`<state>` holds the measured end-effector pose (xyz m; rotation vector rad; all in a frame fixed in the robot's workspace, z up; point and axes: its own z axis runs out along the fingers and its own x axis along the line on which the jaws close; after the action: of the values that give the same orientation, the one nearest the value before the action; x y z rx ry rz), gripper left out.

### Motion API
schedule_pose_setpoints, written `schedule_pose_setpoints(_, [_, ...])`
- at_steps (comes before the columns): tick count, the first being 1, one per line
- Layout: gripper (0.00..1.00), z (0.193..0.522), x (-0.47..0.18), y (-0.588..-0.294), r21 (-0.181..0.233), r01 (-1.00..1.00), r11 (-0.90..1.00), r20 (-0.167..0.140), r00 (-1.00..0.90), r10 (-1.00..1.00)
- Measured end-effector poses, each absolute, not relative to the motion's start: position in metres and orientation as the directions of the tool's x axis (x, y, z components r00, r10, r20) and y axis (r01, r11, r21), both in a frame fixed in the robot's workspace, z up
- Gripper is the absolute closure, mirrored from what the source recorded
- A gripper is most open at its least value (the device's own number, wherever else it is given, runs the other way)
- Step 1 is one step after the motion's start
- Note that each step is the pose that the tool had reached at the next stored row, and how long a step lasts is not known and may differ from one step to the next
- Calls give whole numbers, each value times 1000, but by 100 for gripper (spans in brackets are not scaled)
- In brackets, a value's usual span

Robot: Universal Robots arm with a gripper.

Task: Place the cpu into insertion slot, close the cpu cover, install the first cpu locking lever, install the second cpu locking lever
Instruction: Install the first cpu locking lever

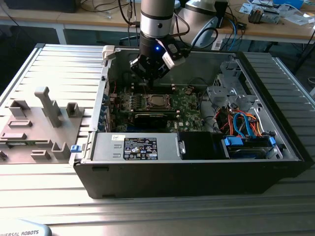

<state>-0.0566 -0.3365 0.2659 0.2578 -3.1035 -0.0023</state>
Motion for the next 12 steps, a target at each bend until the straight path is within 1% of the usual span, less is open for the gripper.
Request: schedule_pose_setpoints(12, [89,266,-60,-336,4,-165,986,27,-986,-165])
